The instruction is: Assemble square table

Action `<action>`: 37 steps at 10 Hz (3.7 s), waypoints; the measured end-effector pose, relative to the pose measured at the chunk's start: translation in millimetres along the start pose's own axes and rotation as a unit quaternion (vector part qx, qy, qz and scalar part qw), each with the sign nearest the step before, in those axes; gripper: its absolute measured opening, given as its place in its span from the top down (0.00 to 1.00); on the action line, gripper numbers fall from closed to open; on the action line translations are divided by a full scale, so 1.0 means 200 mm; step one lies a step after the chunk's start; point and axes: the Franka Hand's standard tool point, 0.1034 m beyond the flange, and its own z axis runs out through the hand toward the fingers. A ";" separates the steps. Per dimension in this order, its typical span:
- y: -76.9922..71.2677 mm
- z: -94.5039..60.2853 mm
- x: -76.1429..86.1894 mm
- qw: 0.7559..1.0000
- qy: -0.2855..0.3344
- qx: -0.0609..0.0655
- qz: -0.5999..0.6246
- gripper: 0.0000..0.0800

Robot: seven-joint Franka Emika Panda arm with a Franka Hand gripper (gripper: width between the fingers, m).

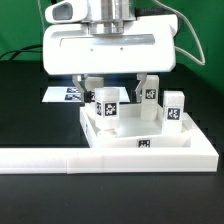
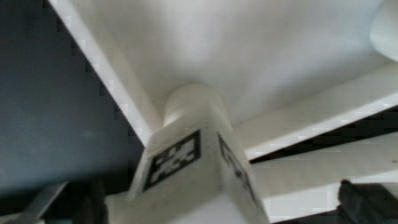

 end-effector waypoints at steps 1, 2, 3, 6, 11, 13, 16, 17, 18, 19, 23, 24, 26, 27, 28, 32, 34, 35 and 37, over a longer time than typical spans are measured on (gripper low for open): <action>0.01 0.00 0.00 0.999 0.000 -0.001 -0.032 0.19; 0.01 0.00 0.00 0.997 0.000 -0.002 -0.073 0.19; 0.02 0.00 0.00 0.994 0.000 -0.003 -0.107 0.19; 0.04 0.00 0.01 0.986 -0.001 -0.004 -0.164 0.20; 0.04 0.00 0.01 0.989 0.000 -0.004 -0.149 0.64; 0.05 0.00 0.01 0.991 0.000 -0.003 -0.131 0.64; 0.05 0.00 0.01 0.997 0.005 0.007 0.075 0.64; 0.04 0.00 0.01 0.990 0.005 0.008 0.138 0.64; 0.03 0.00 0.01 0.982 0.006 0.005 0.188 0.64; 0.03 0.00 0.01 0.971 0.005 0.004 0.239 0.64; 0.03 0.01 0.02 0.913 0.004 0.007 0.408 0.64; 0.04 0.01 0.02 0.907 0.004 0.008 0.422 0.64; 0.05 0.01 0.03 0.876 0.006 0.017 0.482 0.64; 0.05 0.01 0.03 0.870 0.006 0.017 0.492 0.51; 0.05 0.01 0.03 0.876 0.006 0.017 0.481 0.51; 0.02 0.01 0.02 0.934 0.007 0.016 0.358 0.20; 0.02 0.01 0.02 0.967 0.008 0.014 0.255 0.19; 0.01 0.02 0.02 0.977 0.002 0.013 0.211 0.19; -0.01 0.02 0.03 0.995 -0.008 0.003 0.100 0.19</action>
Offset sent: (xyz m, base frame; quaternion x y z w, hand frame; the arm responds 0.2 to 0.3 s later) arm -0.0009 -0.0022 0.0001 0.0023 -0.0087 -0.1330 0.9911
